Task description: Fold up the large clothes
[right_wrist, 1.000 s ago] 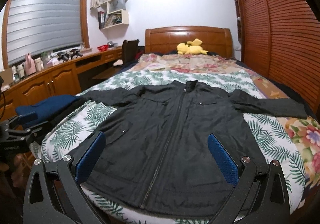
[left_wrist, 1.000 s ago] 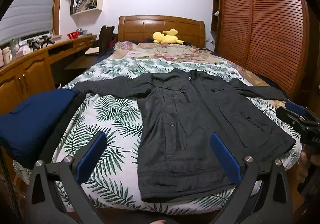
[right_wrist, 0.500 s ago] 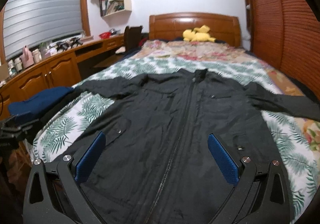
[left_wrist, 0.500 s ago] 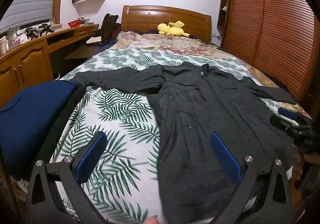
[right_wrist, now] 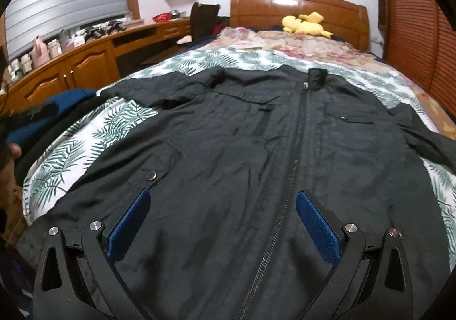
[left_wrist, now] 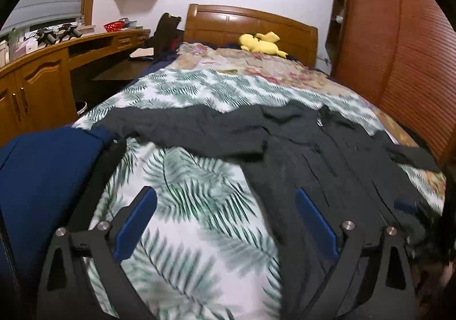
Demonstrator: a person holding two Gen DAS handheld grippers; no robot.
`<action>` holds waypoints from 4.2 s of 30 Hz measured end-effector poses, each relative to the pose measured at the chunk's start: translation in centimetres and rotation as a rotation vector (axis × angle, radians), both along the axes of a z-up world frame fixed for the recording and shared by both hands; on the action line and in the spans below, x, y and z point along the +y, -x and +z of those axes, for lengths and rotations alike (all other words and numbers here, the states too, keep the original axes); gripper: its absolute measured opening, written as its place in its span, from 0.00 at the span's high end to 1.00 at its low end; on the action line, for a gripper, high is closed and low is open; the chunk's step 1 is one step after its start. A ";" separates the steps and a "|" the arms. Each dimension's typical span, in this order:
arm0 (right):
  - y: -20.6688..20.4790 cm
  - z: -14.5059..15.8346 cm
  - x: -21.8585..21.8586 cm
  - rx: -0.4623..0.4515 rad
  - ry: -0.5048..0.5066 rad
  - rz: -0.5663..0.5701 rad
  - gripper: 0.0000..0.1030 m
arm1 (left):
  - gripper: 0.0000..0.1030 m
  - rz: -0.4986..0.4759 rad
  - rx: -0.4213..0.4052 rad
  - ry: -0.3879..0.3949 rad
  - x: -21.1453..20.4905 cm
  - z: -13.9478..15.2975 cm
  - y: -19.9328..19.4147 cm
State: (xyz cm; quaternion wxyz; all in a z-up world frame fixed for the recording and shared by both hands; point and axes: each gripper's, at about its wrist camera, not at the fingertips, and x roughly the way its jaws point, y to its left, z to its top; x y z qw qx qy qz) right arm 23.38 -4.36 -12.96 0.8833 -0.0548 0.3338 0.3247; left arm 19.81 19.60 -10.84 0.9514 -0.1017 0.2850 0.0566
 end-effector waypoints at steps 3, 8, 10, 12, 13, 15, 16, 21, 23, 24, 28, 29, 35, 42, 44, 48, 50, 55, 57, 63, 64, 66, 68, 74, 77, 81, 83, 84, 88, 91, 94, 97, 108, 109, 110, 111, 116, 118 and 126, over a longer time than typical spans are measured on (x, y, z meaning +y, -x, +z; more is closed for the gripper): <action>0.0 -0.9 -0.2 0.015 -0.011 -0.004 0.00 | 0.12 0.007 -0.007 0.026 2.0 0.0 -2.4; 0.0 -1.7 -0.4 0.018 -0.021 -0.019 0.00 | 0.21 -0.018 0.018 0.114 4.9 -0.9 -7.1; -0.2 -1.8 -0.5 0.023 -0.029 -0.019 0.00 | 0.21 -0.018 0.022 0.167 5.8 -1.5 -8.7; -0.3 -1.9 -0.8 0.032 -0.041 -0.026 0.00 | 0.21 -0.003 0.027 0.172 6.4 -1.9 -10.1; -0.4 -1.9 -0.9 0.035 -0.049 -0.026 0.00 | 0.21 0.012 0.030 0.160 6.7 -2.1 -10.9; -0.5 -2.0 -1.1 0.040 -0.055 -0.025 0.00 | 0.21 0.035 0.041 0.142 7.1 -2.5 -12.1; -0.6 -2.0 -1.1 0.042 -0.055 -0.023 0.00 | 0.21 0.047 0.052 0.136 7.4 -2.8 -12.8; -0.5 -2.1 -1.0 0.037 -0.051 -0.019 0.00 | 0.21 0.116 0.146 0.120 8.9 -5.4 -15.7; -0.5 -2.2 -1.0 0.033 -0.054 -0.017 0.00 | 0.24 0.128 0.175 0.127 9.3 -6.5 -16.3; -0.4 -2.2 -1.0 0.031 -0.058 -0.018 0.00 | 0.27 0.129 0.193 0.137 9.5 -7.1 -16.7; -0.3 -2.1 -1.1 0.028 -0.063 -0.020 0.00 | 0.31 0.144 0.250 0.164 9.5 -8.8 -17.6; -0.2 -2.1 -1.0 0.027 -0.063 -0.020 0.00 | 0.31 0.146 0.256 0.167 9.4 -8.9 -17.7; -0.2 -2.1 -1.0 0.027 -0.064 -0.020 0.00 | 0.69 0.148 0.286 0.227 9.9 -9.7 -19.0; -0.2 -2.1 -1.0 0.026 -0.063 -0.021 0.00 | 1.00 0.135 0.229 0.165 8.3 -6.8 -19.5; -0.2 -2.1 -1.1 0.024 -0.065 -0.021 0.00 | 1.00 0.119 0.199 0.119 7.1 -5.1 -19.2; -0.1 -1.9 -1.1 0.018 -0.065 -0.033 0.00 | 1.00 0.055 0.144 0.059 3.7 -1.1 -18.3; 0.0 -1.7 -1.3 0.017 -0.067 -0.038 0.00 | 1.00 0.027 0.125 0.031 1.8 0.7 -18.0; 1.6 -0.6 -3.0 0.024 -0.054 -0.032 0.00 | 1.00 -0.072 0.106 -0.065 -3.9 4.7 -16.4; 2.8 -0.3 -4.2 0.012 -0.036 -0.039 0.00 | 1.00 -0.102 0.099 -0.080 -5.6 5.6 -15.7; 4.3 0.8 -9.2 0.014 -0.055 -0.104 0.00 | 1.00 -0.161 0.100 -0.088 -10.4 6.5 -14.7; 4.4 1.0 -10.0 0.009 -0.060 -0.118 0.00 | 1.00 -0.160 0.109 -0.098 -10.9 6.3 -14.7; 4.6 1.5 -11.1 0.002 -0.063 -0.139 0.00 | 1.00 -0.159 0.123 -0.106 -11.7 6.0 -14.6; 4.7 1.8 -11.9 -0.004 -0.063 -0.156 0.00 | 1.00 -0.168 0.141 -0.091 -12.4 5.3 -14.4; 5.6 2.8 -12.7 -0.021 -0.070 -0.167 0.00 | 0.98 -0.174 0.143 -0.093 -13.9 4.1 -12.6; 5.6 2.9 -12.5 -0.024 -0.060 -0.159 0.00 | 0.94 -0.191 0.132 -0.088 -14.0 4.0 -11.3; 5.5 2.9 -11.9 -0.027 -0.052 -0.152 0.00 | 0.83 -0.191 0.109 -0.073 -12.8 3.6 -9.2; 5.2 2.7 -11.5 -0.026 -0.047 -0.149 0.00 | 0.77 -0.185 0.105 -0.072 -12.0 3.3 -8.7; 4.9 2.6 -11.2 -0.023 -0.044 -0.146 0.00 | 0.75 -0.178 0.107 -0.077 -11.3 3.1 -8.5; 4.2 2.2 -10.1 -0.019 -0.034 -0.135 0.00 | 0.68 -0.142 0.141 -0.067 -8.0 1.5 -8.4; 3.9 2.2 -9.4 -0.020 -0.032 -0.123 0.00 | 0.63 -0.110 0.164 -0.059 -5.8 0.0 -8.8; 3.8 1.9 -8.7 -0.016 -0.021 -0.112 0.00 | 0.62 -0.101 0.212 -0.033 -3.8 -2.1 -9.6; 3.7 1.4 -8.2 -0.009 -0.006 -0.107 0.00 | 0.59 -0.074 0.238 -0.017 -2.5 -3.8 -10.3; 3.8 0.1 -6.3 -0.012 0.056 -0.093 0.00 | 0.55 -0.078 0.351 0.055 -0.8 -8.2 -11.7; 3.7 0.0 -6.2 -0.006 0.052 -0.090 0.00 | 0.55 -0.077 0.360 0.064 -0.7 -8.5 -11.8; 3.7 0.0 -6.2 -0.002 0.050 -0.088 0.00 | 0.55 -0.074 0.368 0.070 -0.6 -8.7 -11.9; 3.6 0.0 -6.2 0.001 0.047 -0.087 0.00 | 0.55 -0.073 0.383 0.076 -0.6 -9.0 -12.1; 3.7 0.1 -6.3 0.001 0.036 -0.085 0.00 | 0.56 -0.073 0.401 0.061 -1.1 -9.5 -12.4; 3.9 0.1 -6.5 0.000 0.034 -0.087 0.00 | 0.60 -0.070 0.392 0.046 -1.3 -9.3 -12.3; 4.6 0.6 -8.3 -0.005 0.019 -0.109 0.00 | 0.95 -0.031 0.288 -0.080 -3.2 -5.0 -10.9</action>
